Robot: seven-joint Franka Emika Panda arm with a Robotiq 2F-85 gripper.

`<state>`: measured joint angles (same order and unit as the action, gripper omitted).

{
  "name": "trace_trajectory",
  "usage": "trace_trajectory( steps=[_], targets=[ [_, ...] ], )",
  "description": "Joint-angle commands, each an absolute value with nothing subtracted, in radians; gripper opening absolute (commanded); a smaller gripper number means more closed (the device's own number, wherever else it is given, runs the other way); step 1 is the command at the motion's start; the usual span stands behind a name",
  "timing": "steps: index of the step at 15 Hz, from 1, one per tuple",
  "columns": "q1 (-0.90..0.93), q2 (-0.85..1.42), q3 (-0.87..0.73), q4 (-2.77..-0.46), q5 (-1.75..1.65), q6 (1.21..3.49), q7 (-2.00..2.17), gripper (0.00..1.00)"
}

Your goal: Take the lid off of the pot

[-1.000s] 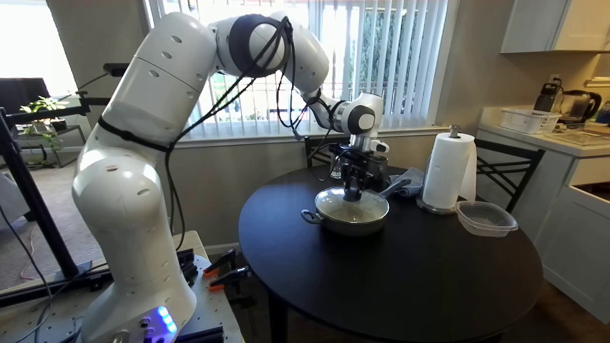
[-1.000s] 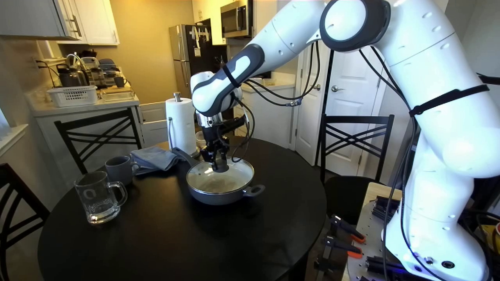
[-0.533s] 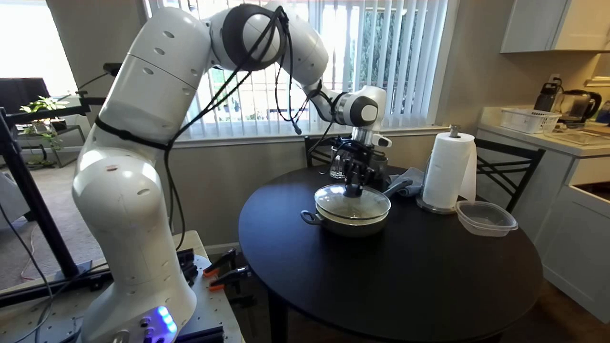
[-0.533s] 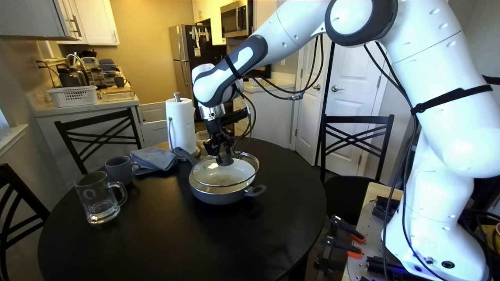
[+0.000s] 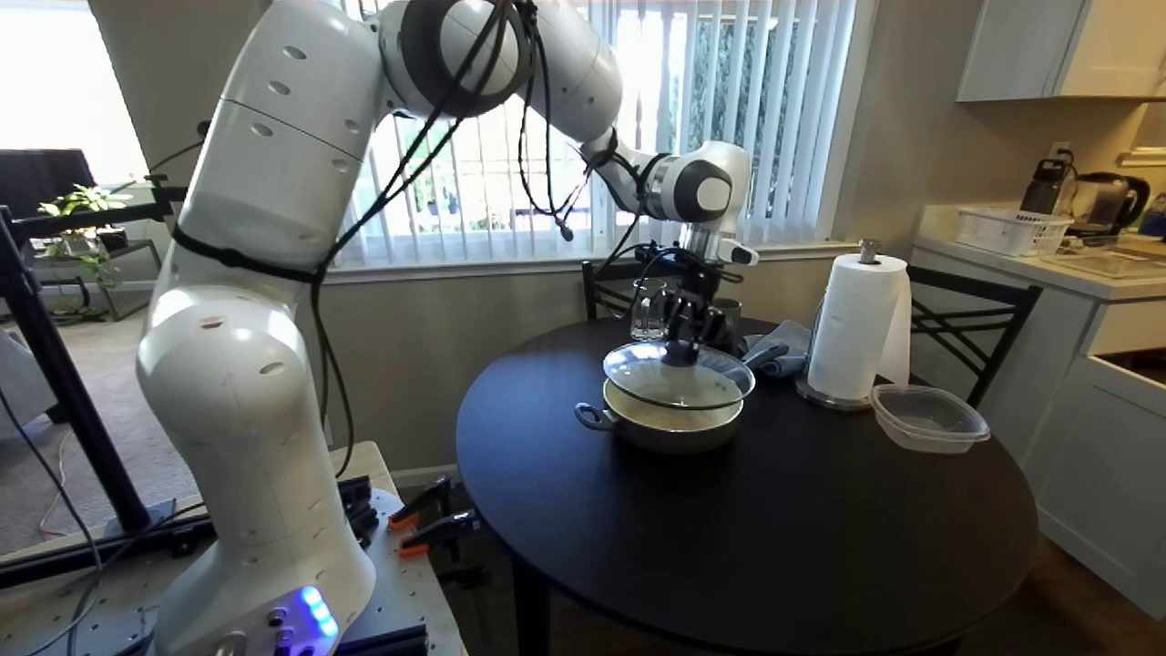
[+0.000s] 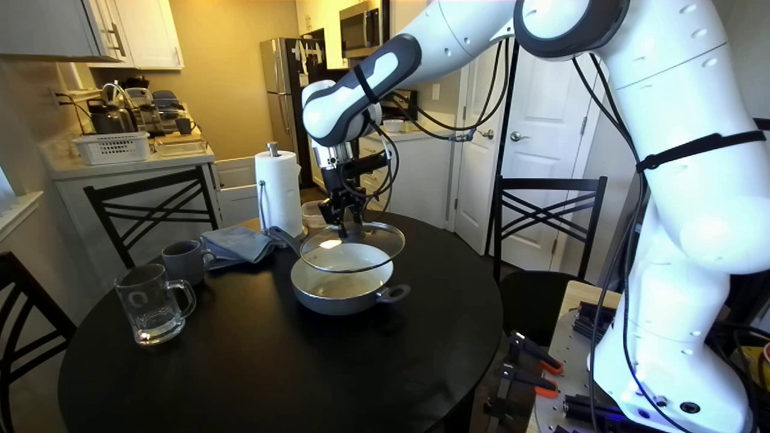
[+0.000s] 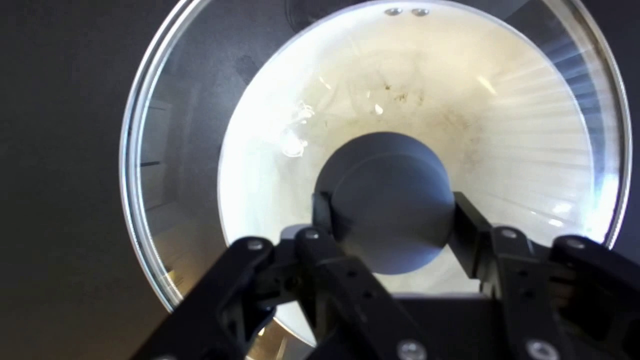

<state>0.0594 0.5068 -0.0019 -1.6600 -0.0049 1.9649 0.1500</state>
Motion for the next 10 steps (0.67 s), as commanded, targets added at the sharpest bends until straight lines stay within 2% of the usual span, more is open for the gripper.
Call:
trace_trajectory(
  steps=[1,10],
  targets=[
    [0.011,0.384,-0.022,-1.831,0.062,2.011,0.182,0.33],
    [-0.062,0.06,-0.123,-2.292,0.115,2.198,0.3,0.33]
  ],
)
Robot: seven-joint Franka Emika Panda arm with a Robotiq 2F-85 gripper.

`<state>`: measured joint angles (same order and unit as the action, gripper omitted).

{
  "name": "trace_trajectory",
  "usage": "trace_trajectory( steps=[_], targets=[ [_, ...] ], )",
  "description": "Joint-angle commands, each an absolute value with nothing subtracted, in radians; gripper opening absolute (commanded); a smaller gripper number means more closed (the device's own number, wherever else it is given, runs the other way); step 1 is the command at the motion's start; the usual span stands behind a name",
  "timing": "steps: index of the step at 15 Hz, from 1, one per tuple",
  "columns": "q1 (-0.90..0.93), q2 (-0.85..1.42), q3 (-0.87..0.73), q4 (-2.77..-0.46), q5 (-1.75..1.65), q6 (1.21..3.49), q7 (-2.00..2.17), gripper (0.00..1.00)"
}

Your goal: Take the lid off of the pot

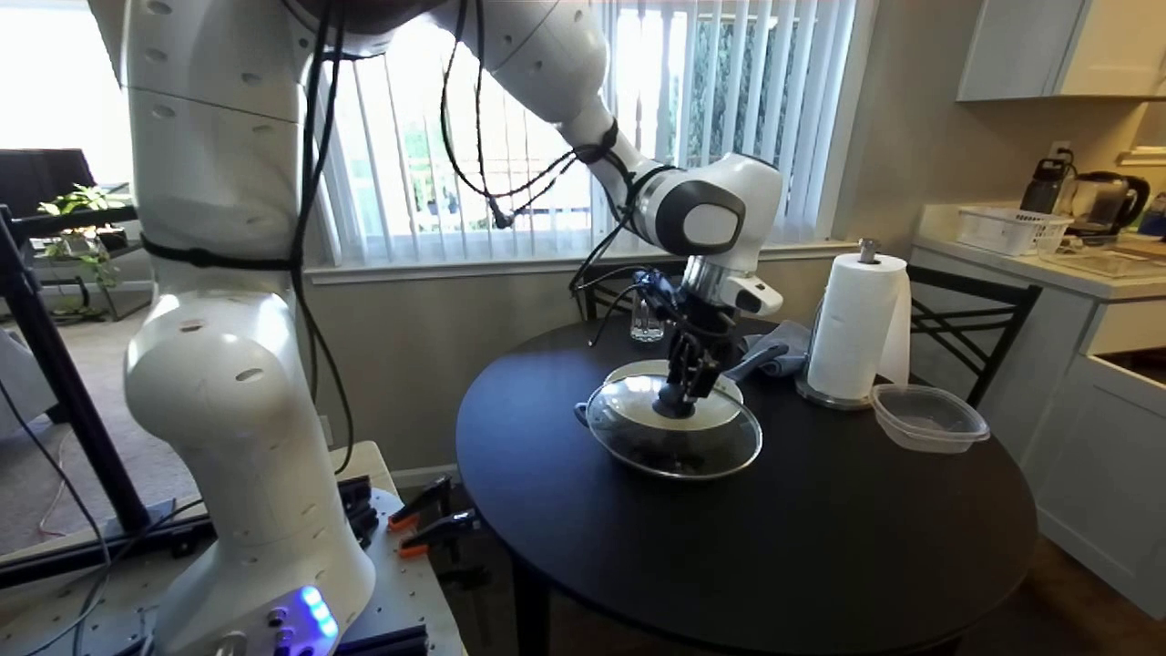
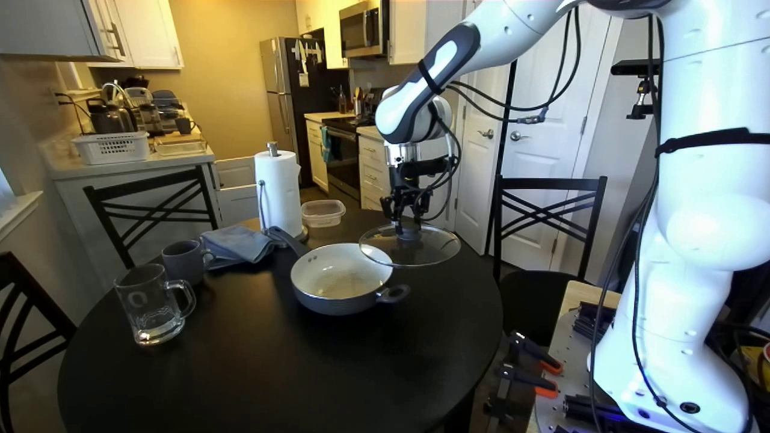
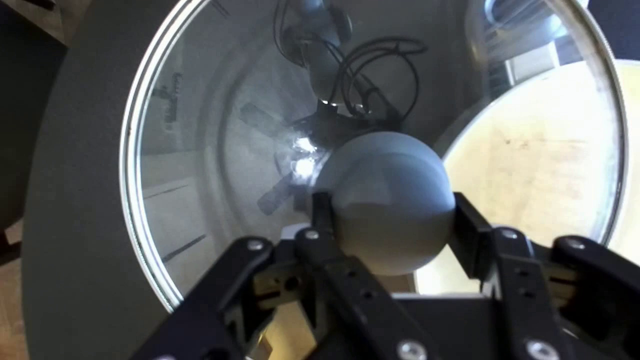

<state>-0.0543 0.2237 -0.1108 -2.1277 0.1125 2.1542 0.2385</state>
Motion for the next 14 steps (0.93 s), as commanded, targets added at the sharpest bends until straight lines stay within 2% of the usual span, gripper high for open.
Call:
trace_trajectory(
  steps=[1,9,14],
  targets=[
    [-0.066,0.029,-0.129,-2.326,0.114,2.202,0.316,0.33],
    [-0.142,-0.082,-0.176,-2.501,0.093,2.19,0.457,0.33],
    [-0.172,-0.022,-0.19,-2.515,0.109,2.207,0.452,0.33]
  ],
)
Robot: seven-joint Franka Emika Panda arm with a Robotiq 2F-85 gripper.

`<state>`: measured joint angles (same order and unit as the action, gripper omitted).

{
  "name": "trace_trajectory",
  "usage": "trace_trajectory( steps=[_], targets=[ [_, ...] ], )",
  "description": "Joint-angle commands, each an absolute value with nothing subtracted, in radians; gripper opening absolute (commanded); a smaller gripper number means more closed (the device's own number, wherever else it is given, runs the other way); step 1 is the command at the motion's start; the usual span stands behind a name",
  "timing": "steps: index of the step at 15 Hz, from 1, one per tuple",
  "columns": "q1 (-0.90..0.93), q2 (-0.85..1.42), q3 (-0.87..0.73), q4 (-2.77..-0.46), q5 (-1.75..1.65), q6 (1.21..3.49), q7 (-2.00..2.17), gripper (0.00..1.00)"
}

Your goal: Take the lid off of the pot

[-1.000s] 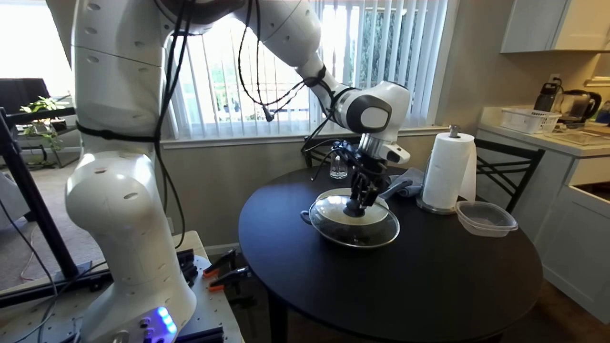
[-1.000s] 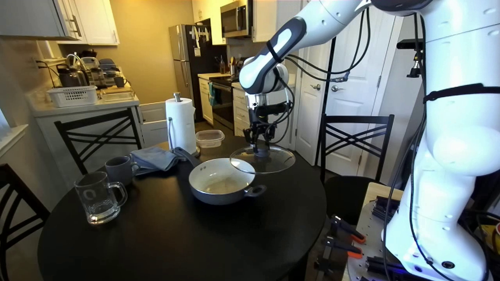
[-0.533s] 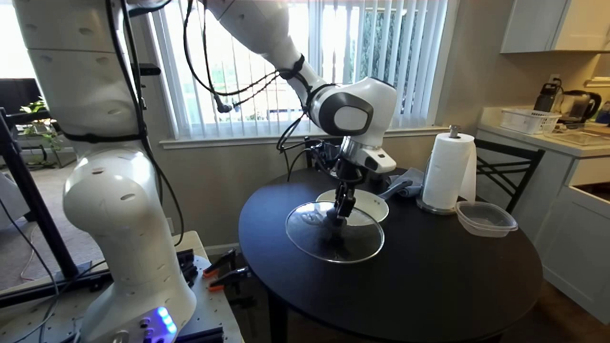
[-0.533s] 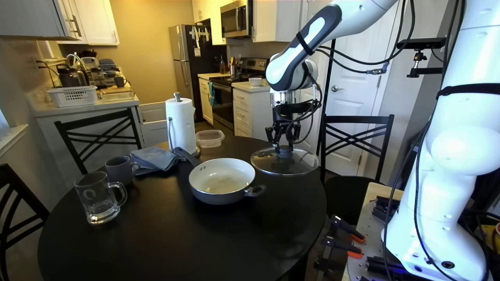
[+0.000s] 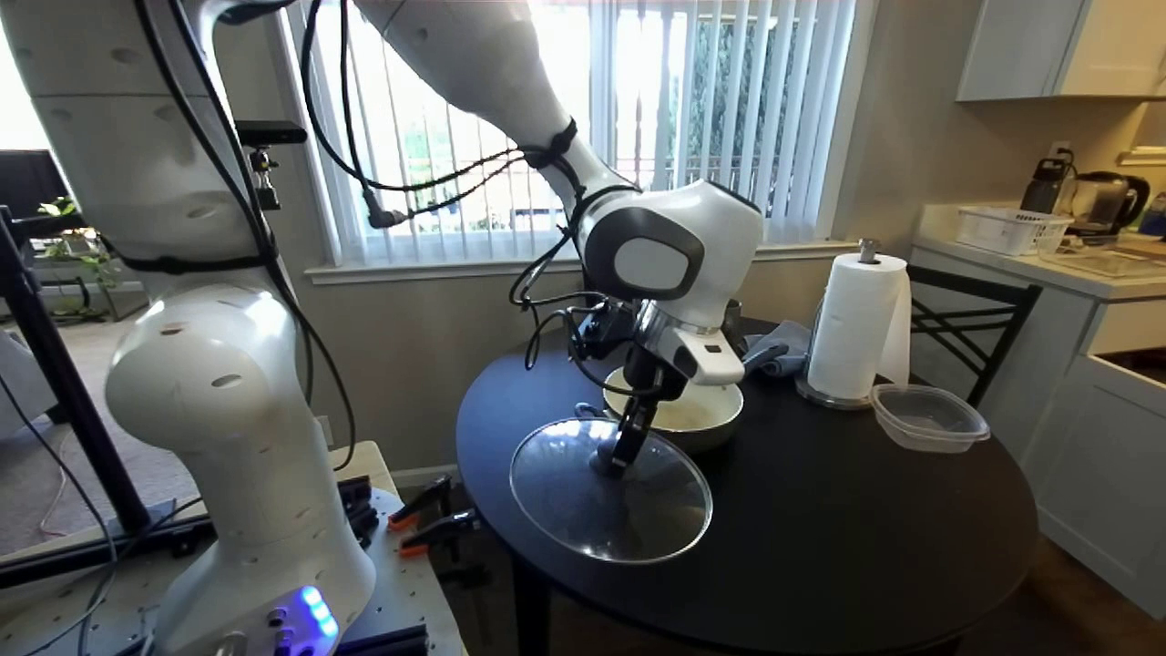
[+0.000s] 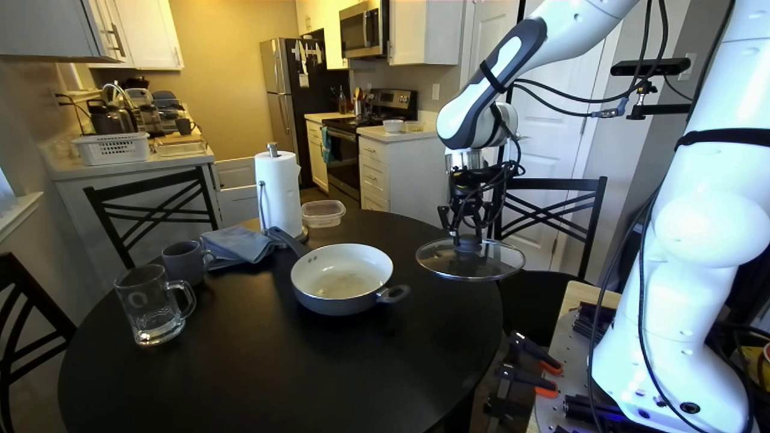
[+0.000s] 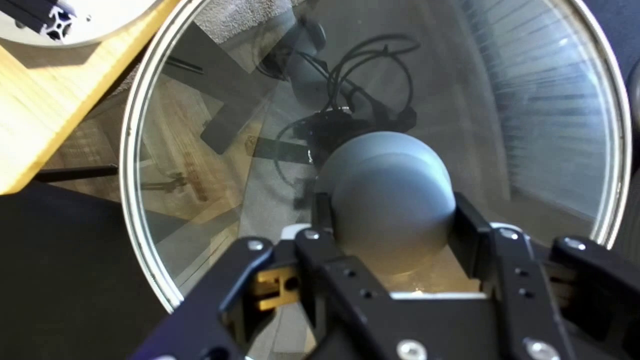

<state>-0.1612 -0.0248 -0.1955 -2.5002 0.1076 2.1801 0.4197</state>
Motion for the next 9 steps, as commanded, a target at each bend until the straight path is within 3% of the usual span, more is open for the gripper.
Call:
trace_trajectory(
  steps=[1,9],
  targets=[
    [-0.172,0.0,-0.188,-2.509,0.112,2.222,0.459,0.33],
    [-0.148,0.22,-0.21,-2.366,0.036,2.265,0.642,0.33]
  ],
)
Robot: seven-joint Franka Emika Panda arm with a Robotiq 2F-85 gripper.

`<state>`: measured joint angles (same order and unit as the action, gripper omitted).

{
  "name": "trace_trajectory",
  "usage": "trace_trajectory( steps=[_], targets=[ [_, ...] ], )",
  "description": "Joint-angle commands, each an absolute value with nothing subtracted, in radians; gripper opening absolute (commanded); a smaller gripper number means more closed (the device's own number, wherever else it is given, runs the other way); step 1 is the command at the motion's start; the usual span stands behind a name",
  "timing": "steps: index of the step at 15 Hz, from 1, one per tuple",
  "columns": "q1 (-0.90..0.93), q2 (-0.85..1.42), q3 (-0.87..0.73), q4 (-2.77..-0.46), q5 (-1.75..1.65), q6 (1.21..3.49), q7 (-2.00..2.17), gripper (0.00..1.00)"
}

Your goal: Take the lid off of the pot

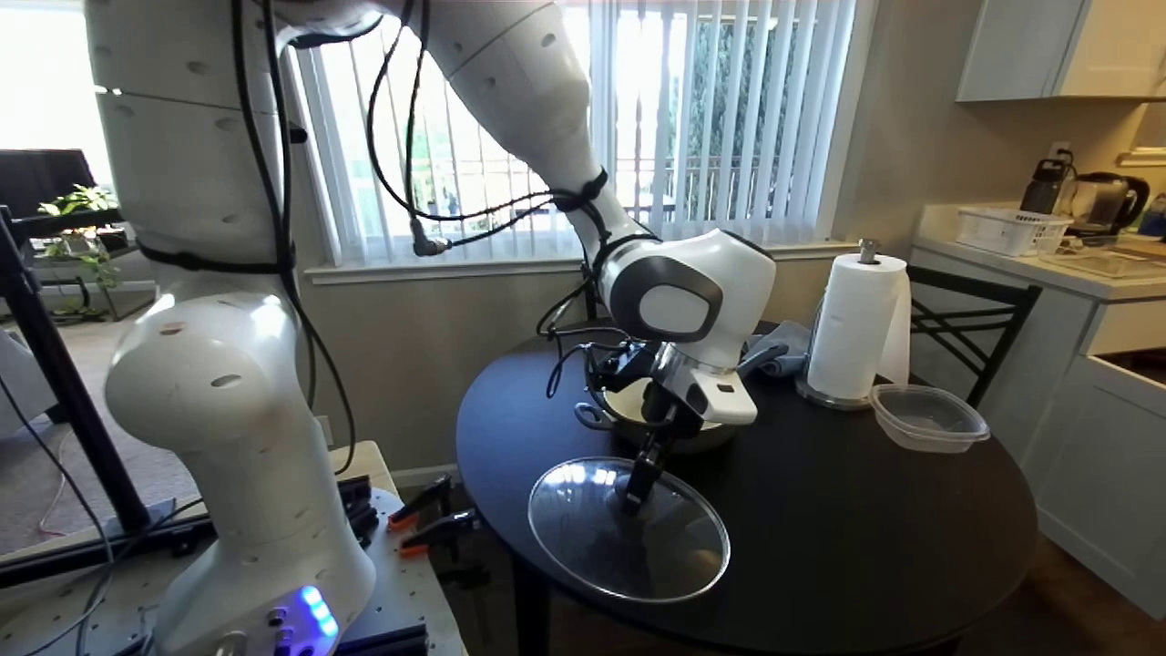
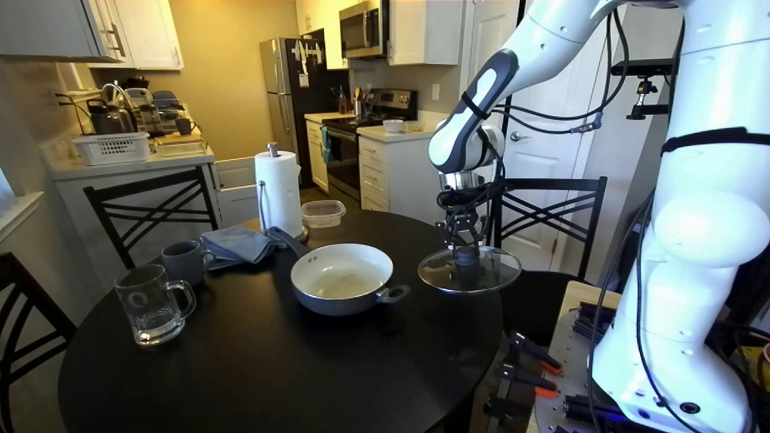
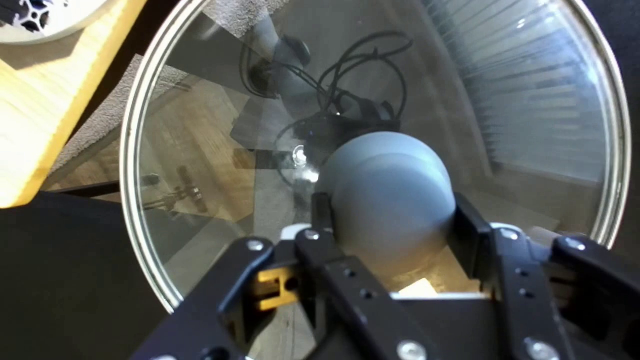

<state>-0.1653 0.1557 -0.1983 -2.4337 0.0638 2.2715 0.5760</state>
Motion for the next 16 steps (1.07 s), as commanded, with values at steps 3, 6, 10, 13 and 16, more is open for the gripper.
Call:
trace_trajectory(
  steps=[3,6,10,13,16],
  targets=[
    [-0.13,0.288,-0.214,-2.295,0.033,2.258,0.67,0.33],
    [-0.107,0.356,-0.217,-2.214,0.031,2.25,0.702,0.33],
    [-0.085,0.432,-0.227,-2.107,0.033,2.259,0.745,0.33],
    [-0.082,0.469,-0.222,-2.044,0.049,2.26,0.747,0.33],
    [-0.086,0.495,-0.208,-2.007,0.071,2.266,0.725,0.33]
  ],
)
